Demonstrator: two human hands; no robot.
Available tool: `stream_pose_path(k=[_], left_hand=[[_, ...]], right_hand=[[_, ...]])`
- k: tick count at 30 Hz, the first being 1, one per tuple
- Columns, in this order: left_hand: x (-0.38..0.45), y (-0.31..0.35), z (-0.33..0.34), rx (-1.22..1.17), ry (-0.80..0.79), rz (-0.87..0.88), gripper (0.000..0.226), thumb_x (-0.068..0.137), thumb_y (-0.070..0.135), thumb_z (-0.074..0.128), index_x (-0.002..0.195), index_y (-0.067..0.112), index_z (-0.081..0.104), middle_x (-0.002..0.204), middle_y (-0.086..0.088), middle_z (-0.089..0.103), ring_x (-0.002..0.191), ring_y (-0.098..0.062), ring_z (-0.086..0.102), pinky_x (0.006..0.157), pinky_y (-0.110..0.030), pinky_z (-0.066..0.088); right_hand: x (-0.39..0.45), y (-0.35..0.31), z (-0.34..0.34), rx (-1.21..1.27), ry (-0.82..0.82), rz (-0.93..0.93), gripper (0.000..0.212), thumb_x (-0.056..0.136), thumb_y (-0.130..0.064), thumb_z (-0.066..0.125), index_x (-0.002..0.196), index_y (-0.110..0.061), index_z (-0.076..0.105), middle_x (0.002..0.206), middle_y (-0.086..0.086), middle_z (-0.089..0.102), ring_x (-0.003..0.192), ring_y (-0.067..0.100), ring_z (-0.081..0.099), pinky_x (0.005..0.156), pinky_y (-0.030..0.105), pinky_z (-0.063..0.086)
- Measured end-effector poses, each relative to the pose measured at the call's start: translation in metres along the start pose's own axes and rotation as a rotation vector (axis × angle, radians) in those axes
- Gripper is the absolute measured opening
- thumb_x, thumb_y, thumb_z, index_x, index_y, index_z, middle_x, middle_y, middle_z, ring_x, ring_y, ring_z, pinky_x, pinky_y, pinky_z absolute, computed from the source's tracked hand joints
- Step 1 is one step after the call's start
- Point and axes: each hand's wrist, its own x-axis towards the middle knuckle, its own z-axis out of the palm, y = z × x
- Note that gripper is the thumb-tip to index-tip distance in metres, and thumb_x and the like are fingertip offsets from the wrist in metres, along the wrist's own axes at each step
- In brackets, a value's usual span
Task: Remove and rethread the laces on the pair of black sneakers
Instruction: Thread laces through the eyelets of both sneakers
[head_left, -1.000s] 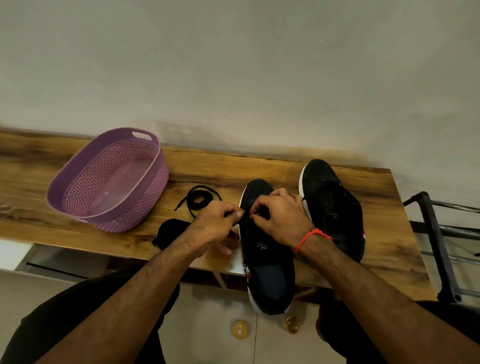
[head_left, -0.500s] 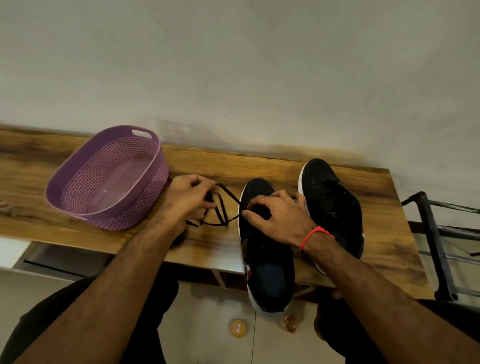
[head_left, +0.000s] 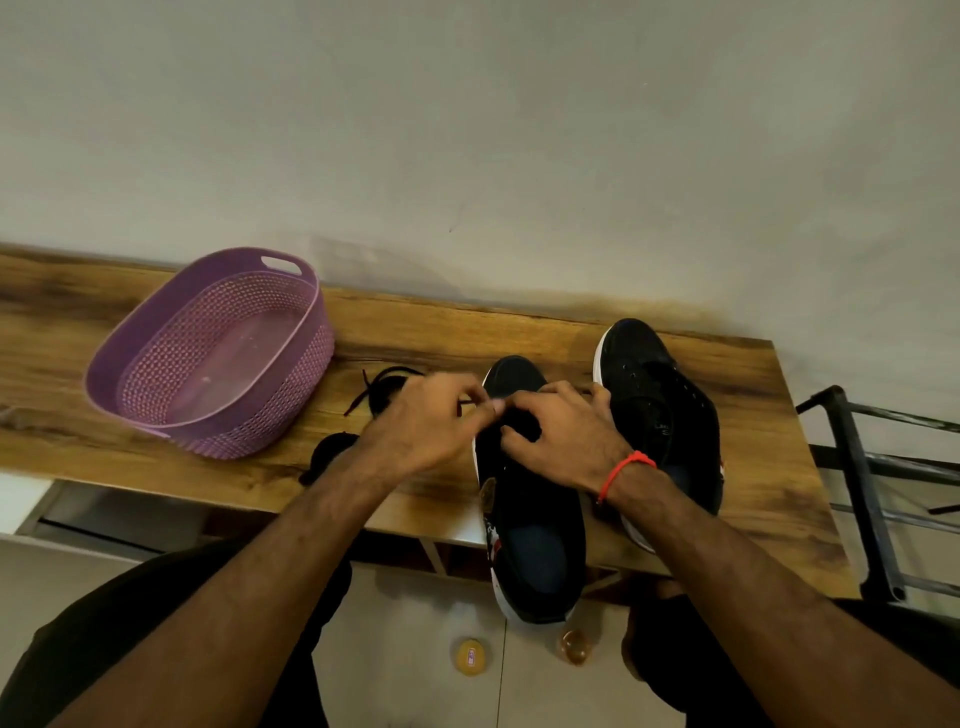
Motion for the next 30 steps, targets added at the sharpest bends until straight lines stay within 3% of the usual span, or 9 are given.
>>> stream_pose_path(k=[3,5,9,11,13,16,19,23,30], left_hand=[[0.000,-0.002,0.006,0.068,-0.136,-0.060,0.019,0.099,0.042,0.058,0.084,0.032,0.064,0.084,0.009,0.062,0.080,-0.007,0.058,0.063,-0.022,0.042],[0.003,-0.001,-0.006,-0.068,0.009,-0.120,0.021,0.104,0.034,0.053,0.090,0.027,0.067,0.088,0.009,0.061,0.082,-0.007,0.056,0.070,-0.028,0.044],[0.012,-0.010,-0.051,-1.209,0.716,-0.406,0.031,0.106,0.021,0.034,0.082,0.020,0.055,0.075,0.002,0.058,0.062,-0.009,0.053,0.052,-0.024,0.038],[0.008,-0.017,-0.062,-1.664,0.689,-0.319,0.033,0.104,0.021,0.034,0.073,0.024,0.044,0.057,0.007,0.050,0.052,-0.008,0.053,0.044,-0.020,0.030],[0.002,-0.017,-0.059,-1.463,0.493,-0.332,0.031,0.104,0.033,0.041,0.074,0.026,0.046,0.054,0.011,0.042,0.044,-0.005,0.041,0.039,-0.018,0.026],[-0.005,-0.006,-0.025,-0.351,0.201,-0.250,0.032,0.098,0.054,0.052,0.098,0.022,0.056,0.078,0.007,0.061,0.065,-0.010,0.057,0.053,-0.027,0.044],[-0.008,0.002,0.014,0.188,-0.018,-0.129,0.034,0.094,0.058,0.058,0.106,0.027,0.048,0.092,0.006,0.059,0.082,-0.015,0.060,0.067,-0.035,0.050],[-0.002,-0.014,0.025,0.219,-0.109,-0.069,0.019,0.096,0.040,0.062,0.109,0.038,0.048,0.103,0.004,0.063,0.093,-0.019,0.064,0.078,-0.045,0.058],[-0.001,-0.010,0.013,0.168,0.078,-0.040,0.024,0.090,0.051,0.067,0.095,0.038,0.047,0.096,0.014,0.059,0.089,-0.012,0.058,0.073,-0.041,0.054]], right_hand=[[0.000,0.001,0.000,-0.021,-0.005,-0.007,0.033,0.093,-0.051,0.047,0.124,-0.043,0.056,0.126,-0.010,0.060,0.133,0.015,0.038,0.111,0.056,0.011],[0.000,0.003,0.000,-0.015,-0.012,-0.004,0.034,0.093,-0.051,0.048,0.126,-0.044,0.055,0.128,-0.009,0.059,0.134,0.016,0.037,0.112,0.057,0.009],[0.000,0.004,-0.001,-0.034,-0.019,-0.010,0.035,0.093,-0.051,0.048,0.127,-0.044,0.055,0.131,-0.010,0.059,0.135,0.017,0.037,0.114,0.059,0.008],[0.000,0.004,-0.001,-0.046,-0.019,-0.012,0.033,0.093,-0.050,0.049,0.125,-0.044,0.056,0.130,-0.010,0.059,0.135,0.017,0.037,0.113,0.059,0.008],[0.000,0.004,-0.002,-0.039,-0.018,-0.006,0.032,0.093,-0.050,0.049,0.124,-0.044,0.057,0.129,-0.010,0.059,0.134,0.016,0.037,0.113,0.057,0.008],[0.000,0.001,-0.003,-0.042,-0.010,-0.003,0.033,0.094,-0.049,0.049,0.124,-0.042,0.058,0.128,-0.010,0.060,0.134,0.017,0.038,0.111,0.056,0.010],[-0.001,0.001,-0.003,-0.055,-0.006,-0.005,0.035,0.094,-0.049,0.048,0.126,-0.040,0.057,0.130,-0.009,0.060,0.134,0.018,0.039,0.111,0.056,0.011],[-0.001,0.002,-0.002,-0.041,-0.012,-0.003,0.034,0.093,-0.046,0.050,0.126,-0.042,0.057,0.129,-0.011,0.060,0.133,0.017,0.039,0.111,0.056,0.012],[-0.001,0.003,-0.002,-0.026,-0.003,-0.009,0.034,0.093,-0.047,0.050,0.125,-0.042,0.058,0.127,-0.012,0.061,0.132,0.017,0.040,0.110,0.056,0.016]])
